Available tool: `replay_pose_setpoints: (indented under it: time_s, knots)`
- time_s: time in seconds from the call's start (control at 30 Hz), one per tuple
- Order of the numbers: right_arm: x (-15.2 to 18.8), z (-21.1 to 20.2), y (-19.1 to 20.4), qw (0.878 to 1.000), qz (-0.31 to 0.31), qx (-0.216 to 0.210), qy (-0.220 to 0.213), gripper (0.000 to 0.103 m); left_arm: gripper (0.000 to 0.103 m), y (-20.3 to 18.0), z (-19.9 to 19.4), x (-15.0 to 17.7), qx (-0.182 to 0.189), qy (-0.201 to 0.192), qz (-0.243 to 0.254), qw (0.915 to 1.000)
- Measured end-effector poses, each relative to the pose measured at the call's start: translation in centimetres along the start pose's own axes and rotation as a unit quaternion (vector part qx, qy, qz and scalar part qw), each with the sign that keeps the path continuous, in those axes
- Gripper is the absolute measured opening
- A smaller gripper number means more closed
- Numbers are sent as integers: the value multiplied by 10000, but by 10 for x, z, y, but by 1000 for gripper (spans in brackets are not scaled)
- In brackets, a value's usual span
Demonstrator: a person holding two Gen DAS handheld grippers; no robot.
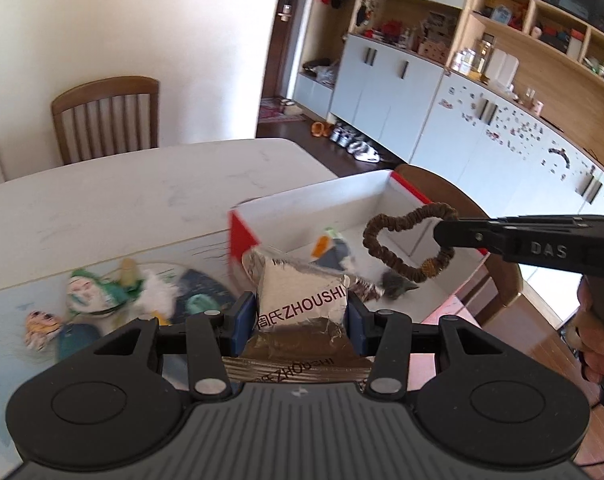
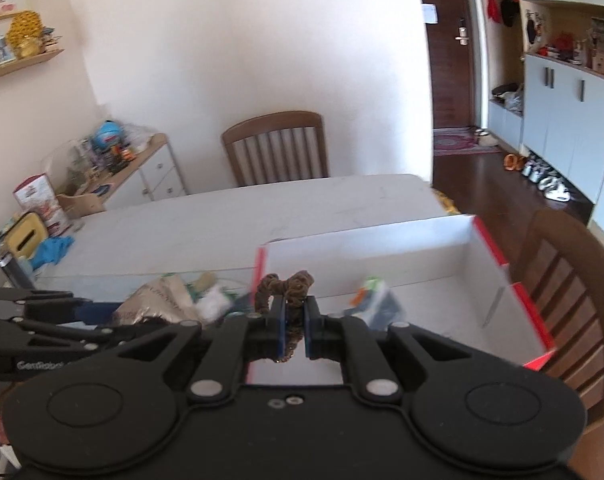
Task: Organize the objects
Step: 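Carry pouch and bracelet into the red box and open both tools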
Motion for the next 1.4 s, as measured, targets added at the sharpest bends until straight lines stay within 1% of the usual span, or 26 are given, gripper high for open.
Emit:
replay_pose_setpoints:
  time_s: [0.2,0.33,0.43,0.67,0.83,0.9,1.0,1.13,1.23,1.4]
  knots:
    - [-12,10,-41,9996,29,296,-33,7,47,-30,33,-21,176,95,254,9995]
    - [-18,24,-67,9989,73,459,79,7,46,-40,59,-29,286,234,215,9991]
    - [-23,38,-80,9984,84,515,201,7,46,-50,78,-37,329,270,300,9986]
    - [-27,67,-94,9969,-60,651,436,7,46,-78,119,-49,323,453,579,9968]
    - [-29,89,-103,9947,-212,792,627,7,46,-90,144,-56,308,558,707,9955]
    - [-31,98,-107,9937,-271,832,700,7,46,-91,154,-56,334,659,749,9944]
    - [-34,115,-113,9916,-292,750,1012,7,46,-94,170,-56,245,840,836,9926]
    - [-34,132,-120,9875,-430,768,1306,7,46,-94,185,-55,190,1018,933,9902]
    - [-31,138,-117,9849,-603,789,1417,8,46,-95,192,-53,146,1129,1061,9878]
    - [-30,138,-118,9840,-714,758,1448,8,46,-93,202,-49,99,1353,1134,9842]
Point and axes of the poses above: each gripper's, at about its wrist camera, not at the fingertips, and z roughly the way its jaws point, y to its left, x to its underside, the point moved 1 cm from there along z, roughly the way its jaws point, and after that the axes turned 12 degrees about z, right-handed, at the moved point
